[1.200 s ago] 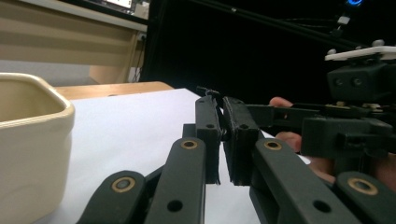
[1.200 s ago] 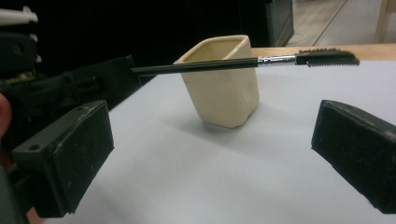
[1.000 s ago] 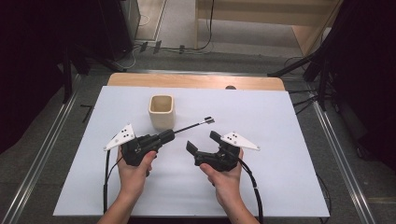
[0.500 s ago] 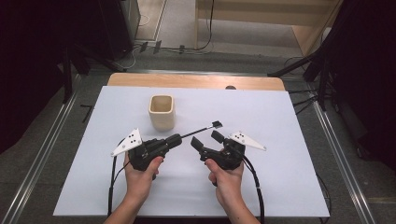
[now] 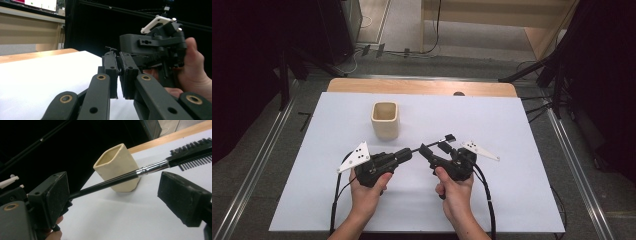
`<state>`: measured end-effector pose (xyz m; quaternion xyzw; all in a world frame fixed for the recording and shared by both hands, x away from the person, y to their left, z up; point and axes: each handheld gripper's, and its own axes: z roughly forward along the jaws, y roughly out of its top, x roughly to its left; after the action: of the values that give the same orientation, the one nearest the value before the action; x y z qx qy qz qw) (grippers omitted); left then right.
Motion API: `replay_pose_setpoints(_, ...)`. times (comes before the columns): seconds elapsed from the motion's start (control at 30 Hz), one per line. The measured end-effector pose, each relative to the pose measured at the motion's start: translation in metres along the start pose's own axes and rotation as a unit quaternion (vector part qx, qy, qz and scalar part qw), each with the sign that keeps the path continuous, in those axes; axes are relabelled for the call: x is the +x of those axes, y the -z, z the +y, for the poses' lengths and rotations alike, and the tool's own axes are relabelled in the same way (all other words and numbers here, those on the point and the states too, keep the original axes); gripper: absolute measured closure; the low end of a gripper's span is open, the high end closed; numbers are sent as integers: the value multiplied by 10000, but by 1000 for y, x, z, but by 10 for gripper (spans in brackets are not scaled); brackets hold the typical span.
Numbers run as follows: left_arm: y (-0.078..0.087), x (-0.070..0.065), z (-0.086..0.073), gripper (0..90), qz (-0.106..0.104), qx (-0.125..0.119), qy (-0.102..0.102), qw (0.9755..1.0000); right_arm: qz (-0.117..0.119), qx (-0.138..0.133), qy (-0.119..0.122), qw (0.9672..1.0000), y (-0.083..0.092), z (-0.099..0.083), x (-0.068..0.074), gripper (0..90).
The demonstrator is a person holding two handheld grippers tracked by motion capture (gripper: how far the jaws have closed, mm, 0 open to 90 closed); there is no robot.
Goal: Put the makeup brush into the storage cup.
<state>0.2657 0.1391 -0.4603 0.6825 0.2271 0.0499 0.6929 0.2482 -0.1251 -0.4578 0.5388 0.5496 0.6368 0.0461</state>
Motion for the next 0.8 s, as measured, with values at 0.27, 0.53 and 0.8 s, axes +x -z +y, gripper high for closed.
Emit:
replay_pose_setpoints(0.27,-3,-4,-3,865,-72,70,-65,9999,58,-82,-285,9995,1,-1,-9,235)
replay_pose_setpoints(0.53,-3,-3,-3,864,-51,115,-107,9999,130,-145,-404,9990,4,-2,-14,486)
replay_pose_setpoints(0.8,-8,6,-4,430,-72,899,245,9956,590,-38,268,9979,5,0,-15,866)
